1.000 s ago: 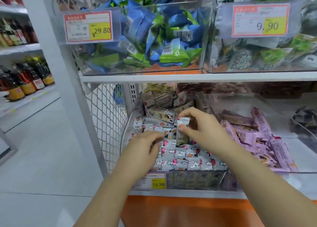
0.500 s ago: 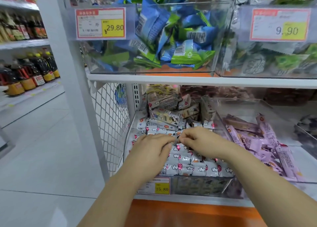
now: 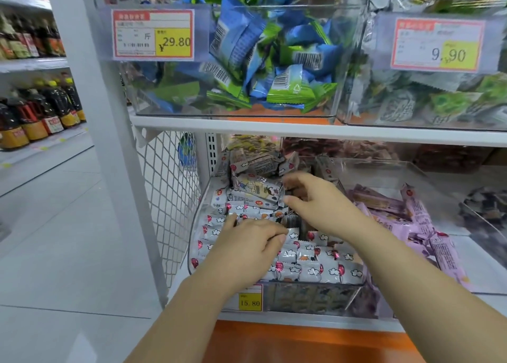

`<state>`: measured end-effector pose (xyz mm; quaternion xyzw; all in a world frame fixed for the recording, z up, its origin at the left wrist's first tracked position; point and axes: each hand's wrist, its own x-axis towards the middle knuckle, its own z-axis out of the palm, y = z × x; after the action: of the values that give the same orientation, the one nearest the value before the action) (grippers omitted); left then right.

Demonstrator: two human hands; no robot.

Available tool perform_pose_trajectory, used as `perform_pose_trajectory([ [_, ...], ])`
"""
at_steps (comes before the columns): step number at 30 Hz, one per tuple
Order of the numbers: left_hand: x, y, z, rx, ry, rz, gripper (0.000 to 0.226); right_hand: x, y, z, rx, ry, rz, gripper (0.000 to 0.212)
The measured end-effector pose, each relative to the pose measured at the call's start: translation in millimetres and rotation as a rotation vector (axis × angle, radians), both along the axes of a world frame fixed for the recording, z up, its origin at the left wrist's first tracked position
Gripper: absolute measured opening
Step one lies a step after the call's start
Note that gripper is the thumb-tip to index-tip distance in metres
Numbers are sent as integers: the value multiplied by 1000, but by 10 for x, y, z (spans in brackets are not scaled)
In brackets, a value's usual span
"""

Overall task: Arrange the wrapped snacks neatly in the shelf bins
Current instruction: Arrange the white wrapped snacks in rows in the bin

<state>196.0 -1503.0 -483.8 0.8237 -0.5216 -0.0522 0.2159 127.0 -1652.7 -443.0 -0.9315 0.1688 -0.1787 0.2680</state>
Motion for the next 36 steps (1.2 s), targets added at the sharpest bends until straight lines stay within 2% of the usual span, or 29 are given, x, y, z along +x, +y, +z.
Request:
perform_pose_trajectory([
  [5, 3, 11, 2, 15, -7, -5, 37, 389, 26, -92, -79, -13, -116, 52],
  [12, 29, 18, -7, 4, 9, -14, 36, 220, 33, 72, -87, -63, -162, 40],
  [14, 34, 22, -12, 4, 11, -15, 36, -3, -14, 120, 60, -96, -175, 32],
  [18, 10, 29, 2, -5, 14, -14, 35, -381, -91, 104, 572, -215, -158, 23],
  [21, -17, 13, 16, -43, 19, 2, 32, -483, -104, 73, 707, -282, -93, 19],
  [29, -35, -160, 55, -138, 118, 135, 17, -536, -44, 61, 418, -241, -90, 20],
  [32, -53, -216, 56, -148, 143, 160, 25, -537, -75, 16, 359, -240, -107, 31],
  [36, -62, -251, 58, -109, 42, 199, 21, -526, -84, -16, 288, -301, -118, 35],
])
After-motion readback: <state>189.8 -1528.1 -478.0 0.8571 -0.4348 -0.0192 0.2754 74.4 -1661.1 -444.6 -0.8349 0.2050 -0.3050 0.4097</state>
